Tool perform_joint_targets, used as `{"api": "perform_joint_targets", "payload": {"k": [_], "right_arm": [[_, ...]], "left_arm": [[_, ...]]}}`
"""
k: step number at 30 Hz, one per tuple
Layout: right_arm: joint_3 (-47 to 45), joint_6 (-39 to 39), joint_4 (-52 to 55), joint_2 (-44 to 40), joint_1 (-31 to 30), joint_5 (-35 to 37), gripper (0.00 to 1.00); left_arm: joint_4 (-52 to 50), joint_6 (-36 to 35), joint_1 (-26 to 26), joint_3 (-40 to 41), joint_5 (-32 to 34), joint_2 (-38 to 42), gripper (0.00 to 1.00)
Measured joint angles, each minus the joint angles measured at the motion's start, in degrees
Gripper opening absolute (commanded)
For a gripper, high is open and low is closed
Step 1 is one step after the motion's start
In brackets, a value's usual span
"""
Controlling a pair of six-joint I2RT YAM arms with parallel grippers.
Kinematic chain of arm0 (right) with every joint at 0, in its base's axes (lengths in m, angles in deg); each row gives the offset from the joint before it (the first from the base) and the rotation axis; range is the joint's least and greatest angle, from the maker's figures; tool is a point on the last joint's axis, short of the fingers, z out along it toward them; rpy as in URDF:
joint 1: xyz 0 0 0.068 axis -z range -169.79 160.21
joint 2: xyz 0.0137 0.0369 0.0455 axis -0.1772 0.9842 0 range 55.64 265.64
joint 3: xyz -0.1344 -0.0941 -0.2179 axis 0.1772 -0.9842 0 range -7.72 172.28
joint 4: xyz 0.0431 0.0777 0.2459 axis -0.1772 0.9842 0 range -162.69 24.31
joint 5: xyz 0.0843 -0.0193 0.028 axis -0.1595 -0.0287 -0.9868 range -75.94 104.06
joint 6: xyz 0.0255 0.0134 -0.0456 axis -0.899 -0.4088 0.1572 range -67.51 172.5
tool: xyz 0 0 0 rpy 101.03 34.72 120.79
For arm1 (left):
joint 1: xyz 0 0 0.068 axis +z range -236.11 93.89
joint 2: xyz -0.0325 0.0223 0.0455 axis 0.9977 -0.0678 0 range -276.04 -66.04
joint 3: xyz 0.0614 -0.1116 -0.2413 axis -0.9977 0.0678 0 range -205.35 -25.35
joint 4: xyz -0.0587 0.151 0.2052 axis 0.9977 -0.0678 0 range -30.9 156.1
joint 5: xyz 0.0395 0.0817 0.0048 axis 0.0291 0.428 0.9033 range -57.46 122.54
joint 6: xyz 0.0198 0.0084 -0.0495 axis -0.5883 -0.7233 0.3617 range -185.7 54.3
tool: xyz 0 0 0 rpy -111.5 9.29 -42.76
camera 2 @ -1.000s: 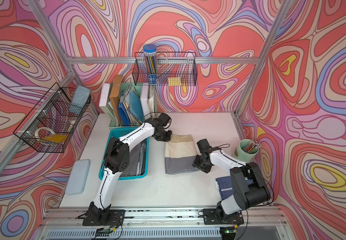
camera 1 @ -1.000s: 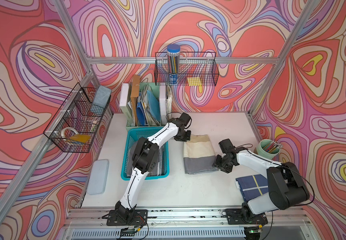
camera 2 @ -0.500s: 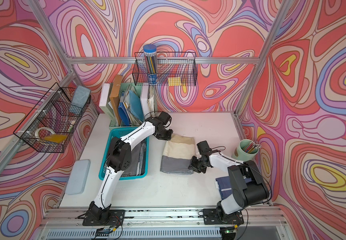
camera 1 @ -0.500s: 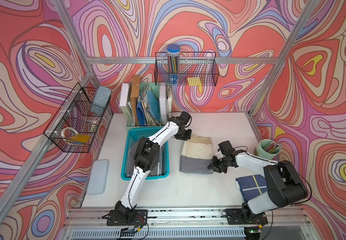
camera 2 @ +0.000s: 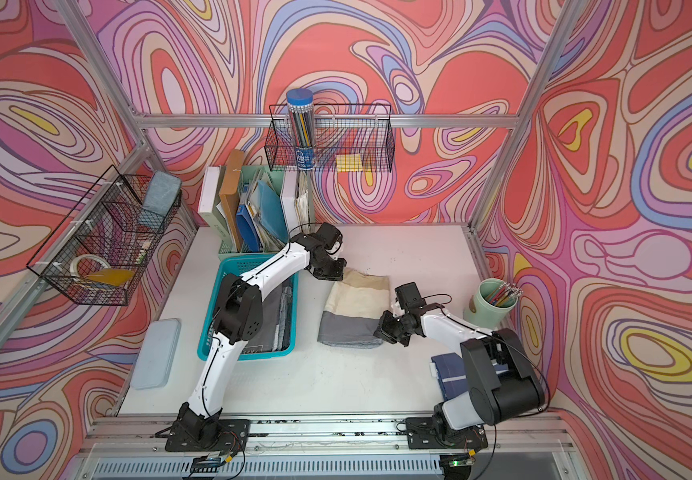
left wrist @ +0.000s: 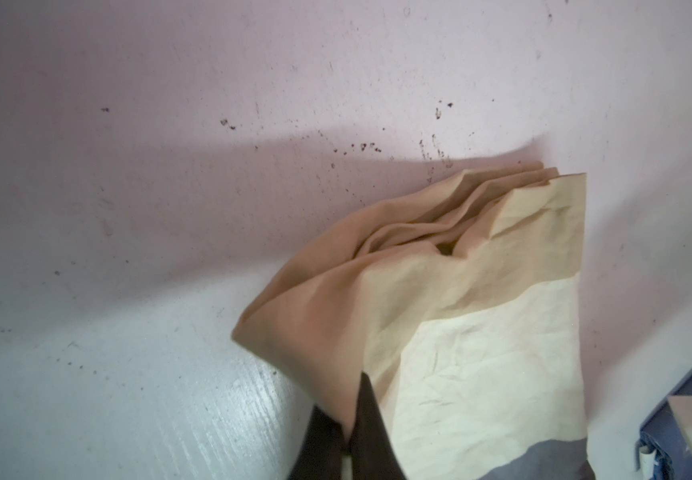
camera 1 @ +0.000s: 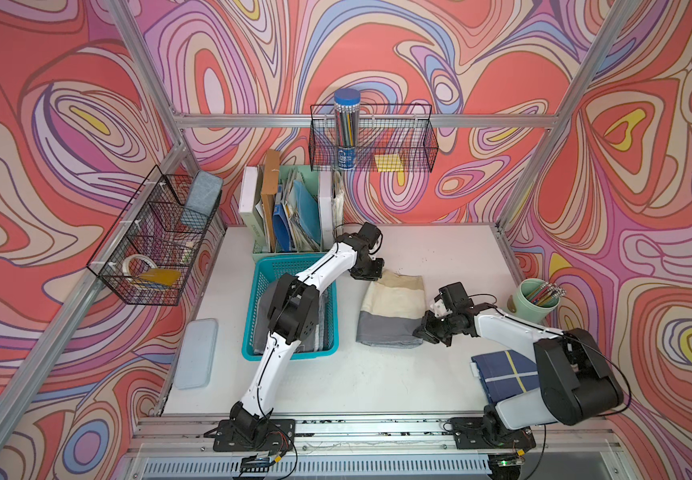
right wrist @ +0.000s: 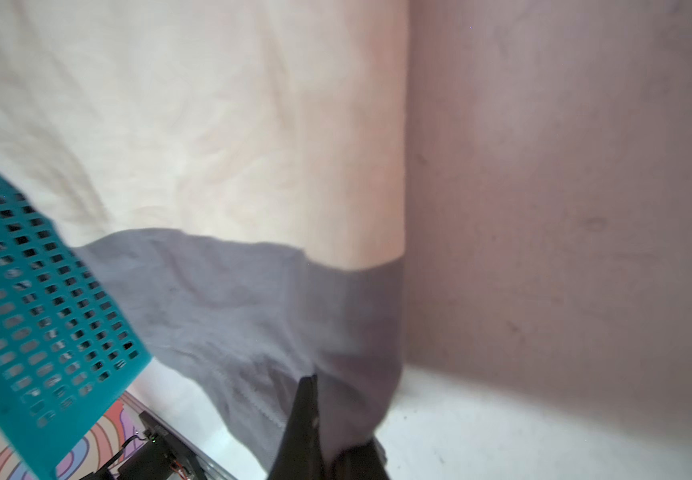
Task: Put the folded pillowcase in the basket
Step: Place the pillowcase in the basket.
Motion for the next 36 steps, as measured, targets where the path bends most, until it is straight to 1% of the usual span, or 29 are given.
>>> {"api": "perform_joint_targets", "payload": {"k": [2,4,7,11,13,16,18,21,24,27,32,36], "right_arm": [[1.27,-0.59,0.7,-3.72,0.02,0.46,0.0],[3.3,-0.76,1.4,-5.64,0.02,0.72,0.0],[5.84,-0.83,1.79,-6.78,0.0,0.76,0.0],[6.64,-0.96,3.04,-7.48,0.0,0.79,0.0],[7.32,-1.09,4.46,-8.02,-0.07,0.79,0.0],[10.58,-1.44,6.88,-9.14,-0.76,0.87,0.0],[14.21,-1.86,7.87,-9.77,-2.4,1.16,0.0],[19.76,-2.67,7.91,-9.57,-6.99,1.79,0.0],[24.83,-3.43,7.13,-7.23,-12.98,2.29,0.0],[29.51,-4.11,5.77,-1.99,-18.69,2.69,0.0],[34.14,-4.81,2.89,7.1,-24.17,2.58,0.0],[38.42,-5.18,0.74,14.95,-26.95,1.95,0.0]], "left_arm": [[-0.2,0.42,-0.02,0.0,-0.63,1.36,0.0],[-0.17,0.59,-0.02,0.0,-1.2,3.41,0.0],[-0.13,0.87,-0.09,-0.02,-1.81,6.84,0.0],[-0.17,1.29,-0.09,-0.7,-2.54,10.86,0.0],[-0.96,1.29,-0.09,-2.25,-2.56,11.56,0.0],[-4.83,0.96,-0.15,-7.26,-1.57,11.56,0.0],[-7.23,0.37,-0.13,-10.45,-0.57,12.0,0.0],[-9.9,-0.42,0.09,-10.43,1.44,15.1,0.0],[-12.2,-1.38,0.96,-7.06,3.54,20.44,0.0],[-13.99,-2.32,3.26,-2.43,5.49,26.05,0.0],[-15.61,-4.42,9.9,6.75,9.81,35.06,0.0],[-15.1,-5.86,16.35,16.37,11.85,41.64,0.0]]}}
